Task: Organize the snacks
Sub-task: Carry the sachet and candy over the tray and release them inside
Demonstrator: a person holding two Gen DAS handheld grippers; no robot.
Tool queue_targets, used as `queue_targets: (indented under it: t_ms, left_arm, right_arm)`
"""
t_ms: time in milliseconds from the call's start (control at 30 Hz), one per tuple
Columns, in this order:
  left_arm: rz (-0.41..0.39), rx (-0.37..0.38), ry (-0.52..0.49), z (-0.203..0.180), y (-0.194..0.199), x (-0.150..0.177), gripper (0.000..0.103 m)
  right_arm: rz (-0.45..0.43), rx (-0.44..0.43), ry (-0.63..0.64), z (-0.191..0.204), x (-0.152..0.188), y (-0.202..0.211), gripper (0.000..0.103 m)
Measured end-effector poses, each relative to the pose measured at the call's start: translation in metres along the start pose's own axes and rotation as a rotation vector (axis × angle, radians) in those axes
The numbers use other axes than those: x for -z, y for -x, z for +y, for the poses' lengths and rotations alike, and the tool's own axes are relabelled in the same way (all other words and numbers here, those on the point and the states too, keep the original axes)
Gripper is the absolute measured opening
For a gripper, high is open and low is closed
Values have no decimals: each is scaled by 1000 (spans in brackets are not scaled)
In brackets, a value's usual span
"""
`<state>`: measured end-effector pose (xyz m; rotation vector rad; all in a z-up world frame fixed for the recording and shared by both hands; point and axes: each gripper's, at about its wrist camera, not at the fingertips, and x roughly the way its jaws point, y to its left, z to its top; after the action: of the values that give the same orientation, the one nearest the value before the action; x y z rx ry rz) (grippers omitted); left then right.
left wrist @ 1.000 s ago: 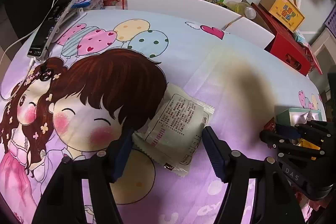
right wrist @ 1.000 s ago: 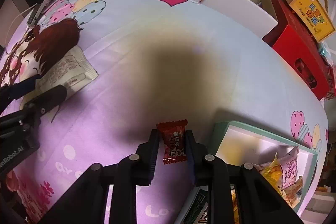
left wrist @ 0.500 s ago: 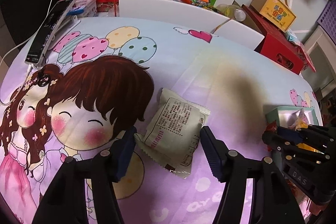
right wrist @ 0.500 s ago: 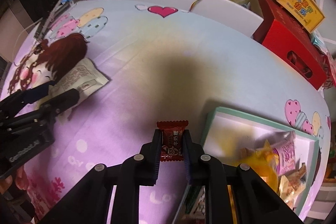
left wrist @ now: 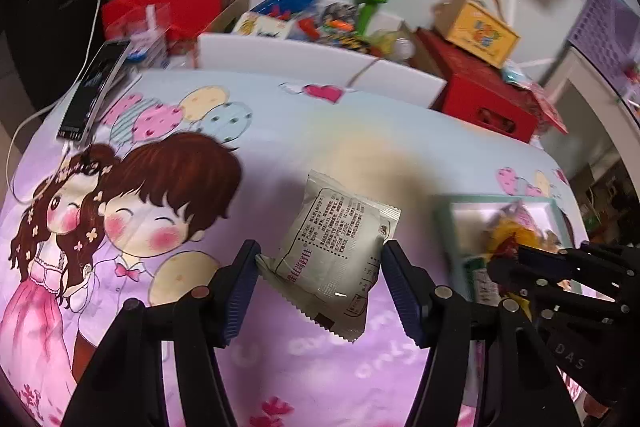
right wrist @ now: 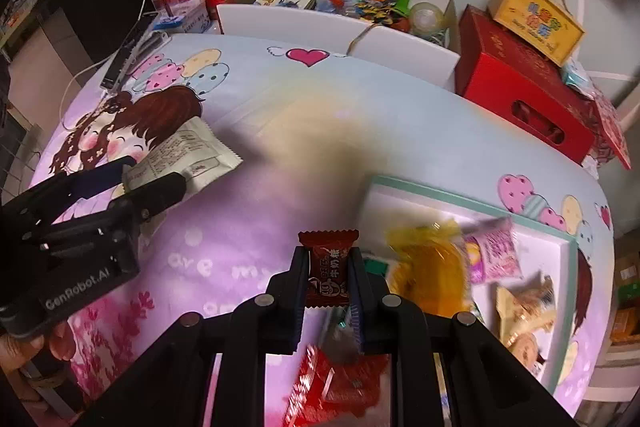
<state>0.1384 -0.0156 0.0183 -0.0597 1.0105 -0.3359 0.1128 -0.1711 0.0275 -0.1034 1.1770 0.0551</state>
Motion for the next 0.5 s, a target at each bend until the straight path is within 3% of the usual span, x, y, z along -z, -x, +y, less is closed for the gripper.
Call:
queue_targets:
  t_ms: [233, 500]
  left_arm:
    - [-43, 82, -81, -47, 25, 8, 64]
    - [-18, 144, -219, -109, 24, 24, 64]
  right_arm:
    - [-7, 18, -60, -33, 28, 24, 21]
    - [-4, 50, -115, -76, 60, 40, 21]
